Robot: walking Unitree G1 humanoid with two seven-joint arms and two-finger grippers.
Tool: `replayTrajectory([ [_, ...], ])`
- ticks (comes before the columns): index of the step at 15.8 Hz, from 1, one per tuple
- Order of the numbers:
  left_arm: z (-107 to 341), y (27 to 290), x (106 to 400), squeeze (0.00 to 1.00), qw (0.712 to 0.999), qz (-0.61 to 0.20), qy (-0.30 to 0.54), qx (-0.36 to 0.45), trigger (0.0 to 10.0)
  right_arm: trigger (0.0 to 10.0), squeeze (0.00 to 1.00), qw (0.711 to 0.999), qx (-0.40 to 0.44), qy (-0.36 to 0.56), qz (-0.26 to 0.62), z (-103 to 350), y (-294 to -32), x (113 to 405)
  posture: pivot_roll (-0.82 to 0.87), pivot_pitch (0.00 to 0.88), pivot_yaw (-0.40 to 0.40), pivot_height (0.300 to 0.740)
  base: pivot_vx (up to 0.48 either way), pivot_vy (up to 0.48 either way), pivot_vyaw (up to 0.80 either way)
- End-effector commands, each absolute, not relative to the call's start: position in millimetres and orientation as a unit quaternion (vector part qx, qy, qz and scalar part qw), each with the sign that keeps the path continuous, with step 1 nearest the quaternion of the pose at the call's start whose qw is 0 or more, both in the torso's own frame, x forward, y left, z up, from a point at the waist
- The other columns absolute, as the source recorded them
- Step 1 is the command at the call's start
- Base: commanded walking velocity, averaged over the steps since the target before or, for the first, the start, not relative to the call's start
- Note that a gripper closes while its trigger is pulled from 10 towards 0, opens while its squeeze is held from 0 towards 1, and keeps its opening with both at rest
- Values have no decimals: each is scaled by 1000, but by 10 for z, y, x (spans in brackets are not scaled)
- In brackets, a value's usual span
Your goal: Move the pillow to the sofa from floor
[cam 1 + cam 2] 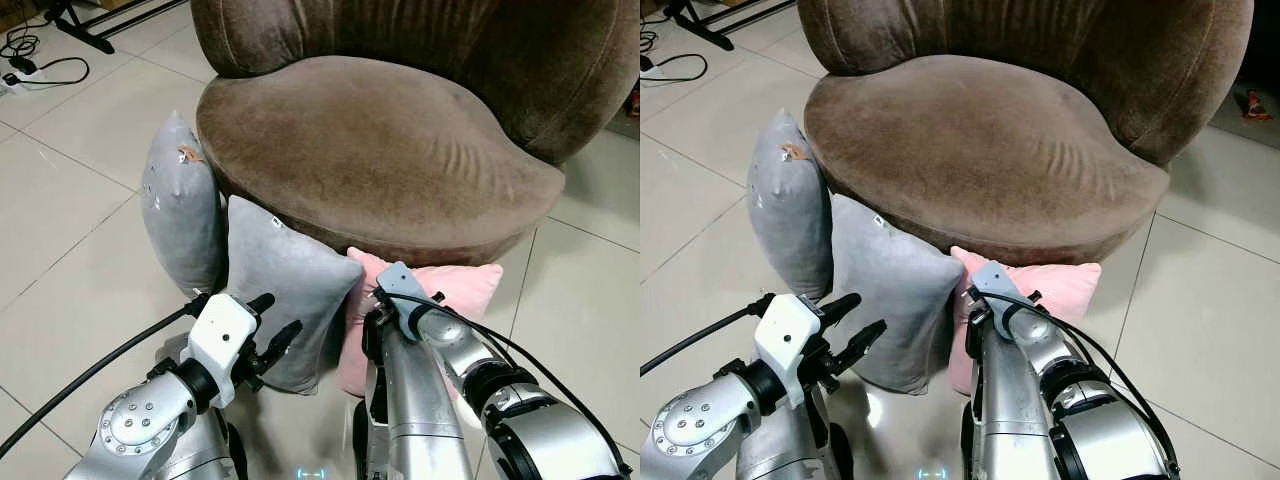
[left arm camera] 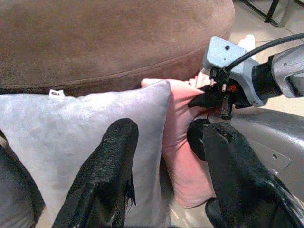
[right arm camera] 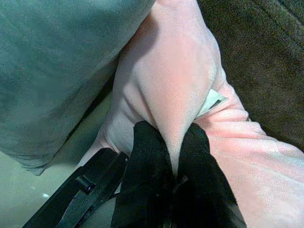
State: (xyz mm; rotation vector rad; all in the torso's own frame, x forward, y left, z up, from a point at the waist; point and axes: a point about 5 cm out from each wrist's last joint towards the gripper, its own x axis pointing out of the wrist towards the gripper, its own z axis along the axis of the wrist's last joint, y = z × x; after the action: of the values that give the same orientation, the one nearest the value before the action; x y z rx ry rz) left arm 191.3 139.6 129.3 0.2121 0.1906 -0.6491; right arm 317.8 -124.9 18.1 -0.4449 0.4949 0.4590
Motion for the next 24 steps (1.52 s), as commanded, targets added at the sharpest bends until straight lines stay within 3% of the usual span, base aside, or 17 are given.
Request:
replayTrajectory([
  [1, 1267, 1392, 1898, 0, 935, -322, 99, 108, 10000, 10000, 0, 917, -208, 247, 235, 163, -1204, 3160, -27, 129, -35, 456, 0, 0, 0],
  [8, 1267, 1392, 1898, 0, 935, -322, 99, 108, 10000, 10000, 0, 917, -208, 247, 235, 163, -1204, 3160, -27, 129, -35, 456, 0, 0, 0],
  [20, 1249, 1375, 1941, 0, 937, -321, 92, 103, 10000, 10000, 0, 927, -209, 222, 221, 299, -1214, 3274, -40, 112, -44, 571, 0, 0, 0],
  [24, 1244, 1351, 1953, 0, 936, -325, 91, 101, 10000, 10000, 0, 917, -223, 229, 238, 240, -1222, 3219, -44, 108, -37, 606, 0, 0, 0],
])
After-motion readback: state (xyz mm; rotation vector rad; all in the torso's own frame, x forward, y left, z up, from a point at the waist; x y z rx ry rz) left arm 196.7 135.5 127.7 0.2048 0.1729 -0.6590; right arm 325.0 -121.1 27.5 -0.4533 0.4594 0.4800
